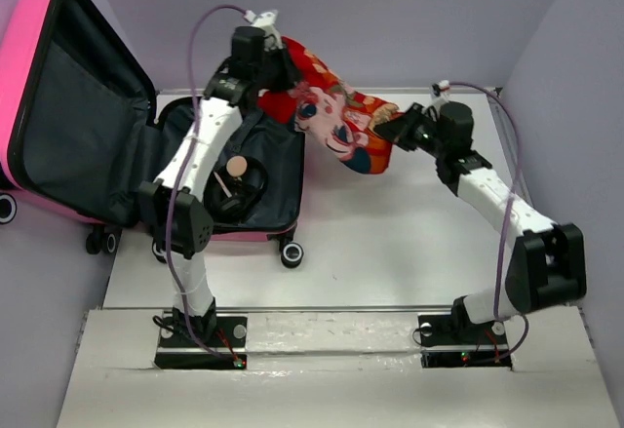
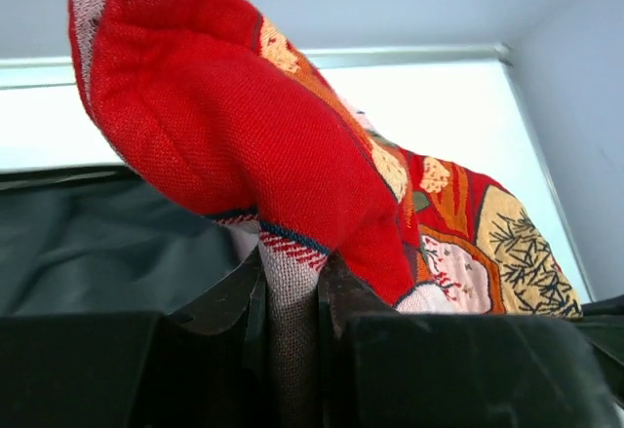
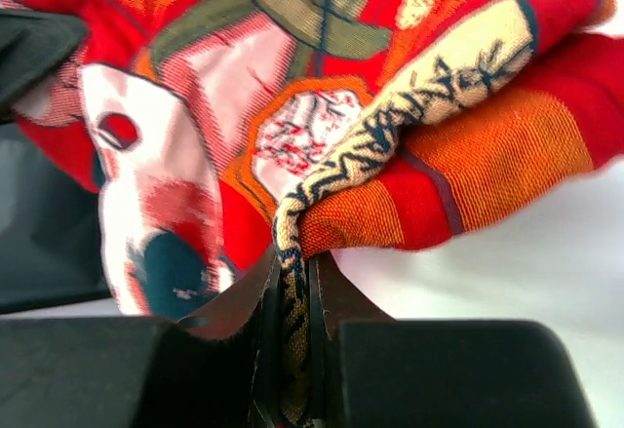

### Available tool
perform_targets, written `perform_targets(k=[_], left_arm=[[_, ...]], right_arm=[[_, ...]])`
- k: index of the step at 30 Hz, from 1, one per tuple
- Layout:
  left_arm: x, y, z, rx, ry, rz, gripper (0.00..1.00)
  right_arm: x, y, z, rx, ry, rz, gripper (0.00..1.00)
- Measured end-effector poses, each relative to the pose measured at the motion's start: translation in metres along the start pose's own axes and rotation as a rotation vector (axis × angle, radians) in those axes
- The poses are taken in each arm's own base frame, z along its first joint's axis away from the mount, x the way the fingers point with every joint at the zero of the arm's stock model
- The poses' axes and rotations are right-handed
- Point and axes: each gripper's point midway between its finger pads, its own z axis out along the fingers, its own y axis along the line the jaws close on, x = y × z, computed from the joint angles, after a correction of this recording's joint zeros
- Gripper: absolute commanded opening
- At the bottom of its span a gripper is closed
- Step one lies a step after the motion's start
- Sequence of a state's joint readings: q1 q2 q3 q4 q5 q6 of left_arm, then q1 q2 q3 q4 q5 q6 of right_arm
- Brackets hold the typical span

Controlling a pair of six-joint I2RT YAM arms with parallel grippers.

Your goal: Pack the luggage

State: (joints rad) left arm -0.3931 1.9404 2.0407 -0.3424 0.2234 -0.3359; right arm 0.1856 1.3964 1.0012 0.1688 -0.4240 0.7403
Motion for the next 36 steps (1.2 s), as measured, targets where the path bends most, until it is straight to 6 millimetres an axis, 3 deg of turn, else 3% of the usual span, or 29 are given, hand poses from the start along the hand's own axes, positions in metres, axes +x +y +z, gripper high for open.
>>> perform_targets(k=[1, 2, 4, 5, 7, 8, 9, 10, 12, 13, 14, 15, 16, 18, 20, 23, 25, 28, 30, 32, 34, 35, 36], left_arm=[[-0.011, 0.019, -0.015, -0.041, -0.024, -0.015, 0.27], [-0.018, 0.031, -0.028, -0.074, -0.039, -0.025, 0.37], [-0.029, 0.072, -0.056, -0.184, -0.085, -0.052, 0.62], [-0.029, 0.099, -0.076, -0.263, -0.105, -0.077, 0.82], [-0.022, 0.136, -0.105, -0.382, -0.131, -0.112, 0.92], [-0.02, 0.152, -0.124, -0.442, -0.157, -0.129, 0.99], [-0.014, 0.166, -0.142, -0.499, -0.183, -0.143, 0.99], [-0.008, 0.17, -0.161, -0.537, -0.202, -0.148, 0.99], [-0.009, 0.161, -0.193, -0.565, -0.259, -0.141, 0.99], [-0.016, 0.15, -0.212, -0.563, -0.308, -0.13, 0.99], [-0.032, 0.133, -0.24, -0.548, -0.392, -0.112, 0.99], [-0.042, 0.122, -0.257, -0.538, -0.446, -0.1, 0.99], [-0.057, 0.105, -0.289, -0.523, -0.54, -0.084, 0.99], [-0.071, 0.084, -0.343, -0.513, -0.693, -0.07, 0.99], [-0.06, 0.08, -0.383, -0.543, -0.787, -0.075, 0.99], [-0.032, 0.086, -0.424, -0.607, -0.861, -0.095, 0.99], [-0.017, 0.099, -0.431, -0.669, -0.863, -0.109, 0.99], [0.025, 0.133, -0.43, -0.828, -0.792, -0.126, 0.99], [0.05, 0.15, -0.438, -0.931, -0.758, -0.133, 0.99], [0.068, 0.162, -0.452, -1.02, -0.755, -0.14, 0.99], [0.077, 0.167, -0.472, -1.087, -0.803, -0.143, 0.99], [0.08, 0.169, -0.48, -1.116, -0.822, -0.148, 0.99], [0.083, 0.172, -0.487, -1.155, -0.837, -0.152, 0.99]], right_arm=[[0.004, 0.016, 0.016, -0.029, 0.018, -0.006, 0.07], [0.009, 0.026, 0.029, -0.054, 0.034, -0.014, 0.07], [0.03, 0.053, 0.065, -0.106, 0.095, -0.019, 0.07], [0.04, 0.066, 0.084, -0.135, 0.121, -0.026, 0.08], [0.065, 0.088, 0.12, -0.182, 0.175, -0.04, 0.11], [0.092, 0.094, 0.144, -0.198, 0.225, -0.048, 0.29], [0.101, 0.097, 0.153, -0.204, 0.241, -0.052, 0.4], [0.128, 0.102, 0.173, -0.218, 0.283, -0.064, 0.6], [0.176, 0.104, 0.208, -0.219, 0.372, -0.094, 0.77], [0.187, 0.104, 0.213, -0.22, 0.394, -0.105, 0.82], [0.214, 0.101, 0.224, -0.213, 0.442, -0.123, 0.84], [0.225, 0.097, 0.227, -0.202, 0.464, -0.136, 0.84], [0.241, 0.09, 0.23, -0.185, 0.494, -0.161, 0.87], [0.248, 0.08, 0.228, -0.159, 0.519, -0.186, 0.91], [0.242, 0.076, 0.225, -0.141, 0.519, -0.213, 0.92], [0.23, 0.078, 0.223, -0.126, 0.509, -0.267, 0.92], [0.218, 0.083, 0.223, -0.108, 0.488, -0.318, 0.92], [0.196, 0.091, 0.218, -0.073, 0.447, -0.406, 0.92], [0.171, 0.1, 0.207, -0.043, 0.399, -0.473, 0.92], [0.135, 0.121, 0.19, -0.046, 0.332, -0.532, 0.89], [0.107, 0.142, 0.175, -0.065, 0.27, -0.566, 0.8], [0.091, 0.154, 0.165, -0.08, 0.236, -0.579, 0.53], [0.077, 0.166, 0.157, -0.097, 0.199, -0.594, 0.35]])
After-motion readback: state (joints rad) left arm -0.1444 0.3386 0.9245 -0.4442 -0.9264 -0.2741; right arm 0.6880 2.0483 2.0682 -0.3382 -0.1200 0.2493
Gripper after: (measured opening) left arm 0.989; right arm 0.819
